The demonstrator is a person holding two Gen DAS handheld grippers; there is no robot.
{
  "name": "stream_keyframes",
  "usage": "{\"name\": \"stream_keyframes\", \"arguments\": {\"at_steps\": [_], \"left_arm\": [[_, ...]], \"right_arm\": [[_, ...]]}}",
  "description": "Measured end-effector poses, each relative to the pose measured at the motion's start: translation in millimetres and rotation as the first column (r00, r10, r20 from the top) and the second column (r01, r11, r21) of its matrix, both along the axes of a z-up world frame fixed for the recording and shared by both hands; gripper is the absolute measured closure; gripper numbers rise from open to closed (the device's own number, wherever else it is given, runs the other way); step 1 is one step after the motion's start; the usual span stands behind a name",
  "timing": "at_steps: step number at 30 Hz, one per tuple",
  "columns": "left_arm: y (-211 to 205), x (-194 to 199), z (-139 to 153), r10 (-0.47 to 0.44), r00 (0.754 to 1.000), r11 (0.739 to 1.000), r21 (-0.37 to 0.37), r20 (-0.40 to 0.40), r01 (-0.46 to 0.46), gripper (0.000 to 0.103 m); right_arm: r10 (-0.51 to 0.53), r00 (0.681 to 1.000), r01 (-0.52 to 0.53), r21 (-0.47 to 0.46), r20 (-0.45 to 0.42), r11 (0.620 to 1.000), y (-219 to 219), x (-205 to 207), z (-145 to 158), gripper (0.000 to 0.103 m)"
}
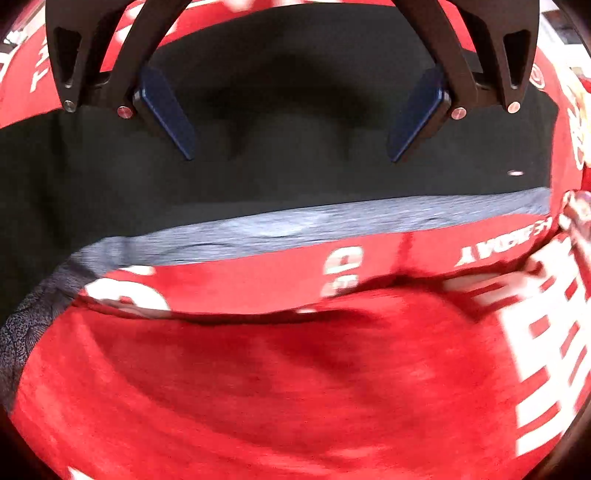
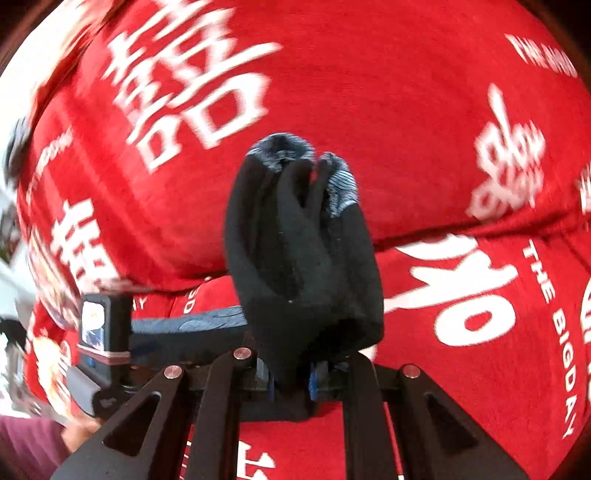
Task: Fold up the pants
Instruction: 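Grasp the trouser cuff with the right tool and lift it toward the left tool, then lay the cuff over the waistband with the right tool while the left tool presses the waistband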
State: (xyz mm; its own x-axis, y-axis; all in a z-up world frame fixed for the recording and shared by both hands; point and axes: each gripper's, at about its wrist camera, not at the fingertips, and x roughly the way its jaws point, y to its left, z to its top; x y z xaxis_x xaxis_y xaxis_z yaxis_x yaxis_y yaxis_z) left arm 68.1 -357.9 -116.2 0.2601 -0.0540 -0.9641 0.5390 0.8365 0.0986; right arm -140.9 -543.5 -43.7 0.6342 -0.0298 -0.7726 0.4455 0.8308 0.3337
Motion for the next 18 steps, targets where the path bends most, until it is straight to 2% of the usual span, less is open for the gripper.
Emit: {"name": "stream_keyframes", "arguments": {"at_steps": [4, 6, 8, 11, 13, 15, 16, 18], "left_arm": [[61.5, 24.8, -2.0, 0.052, 0.999, 0.998, 0.036, 0.014, -0.053, 0.000], [94.8, 39.0, -3.8, 0.080, 0.997, 0.995, 0.050, 0.021, -0.081, 0.000], [126.7, 50.5, -7.5, 0.108, 0.994, 0.991, 0.071, 0.023, -0.110, 0.000], [163.3, 74.3, -11.4, 0.150, 0.989, 0.984, 0.092, 0.002, -0.150, 0.000], [180.3, 85.0, -8.7, 0.166, 0.986, 0.982, 0.094, 0.002, -0.165, 0.000], [190.6, 91.7, -4.2, 0.171, 0.985, 0.981, 0.091, 0.006, -0.171, 0.000], [193.0, 94.4, -1.7, 0.171, 0.985, 0.982, 0.086, 0.006, -0.171, 0.000], [195.3, 97.4, 6.4, 0.164, 0.987, 0.984, 0.070, 0.005, -0.163, 0.000]], "right_arm": [[0.105, 0.993, -0.109, -0.082, -0.049, 0.991, 75.7, 44.5, -1.8, 0.089], [0.158, 0.983, -0.168, -0.121, -0.093, 0.978, 113.9, 67.9, -15.7, 0.088], [0.204, 0.963, -0.232, -0.158, -0.176, 0.960, 157.4, 94.1, -44.9, 0.086], [0.256, 0.907, -0.333, -0.198, -0.334, 0.922, 214.1, 127.7, -96.8, 0.079], [0.217, 0.867, -0.382, -0.318, -0.449, 0.868, 248.7, 138.1, -118.1, 0.076], [0.189, 0.843, -0.428, -0.418, -0.503, 0.801, 274.3, 139.5, -116.8, 0.061], [0.207, 0.839, -0.452, -0.434, -0.503, 0.780, 284.9, 136.2, -109.2, 0.057], [0.275, 0.840, -0.487, -0.426, -0.468, 0.763, 304.0, 125.5, -88.1, 0.052]]}}
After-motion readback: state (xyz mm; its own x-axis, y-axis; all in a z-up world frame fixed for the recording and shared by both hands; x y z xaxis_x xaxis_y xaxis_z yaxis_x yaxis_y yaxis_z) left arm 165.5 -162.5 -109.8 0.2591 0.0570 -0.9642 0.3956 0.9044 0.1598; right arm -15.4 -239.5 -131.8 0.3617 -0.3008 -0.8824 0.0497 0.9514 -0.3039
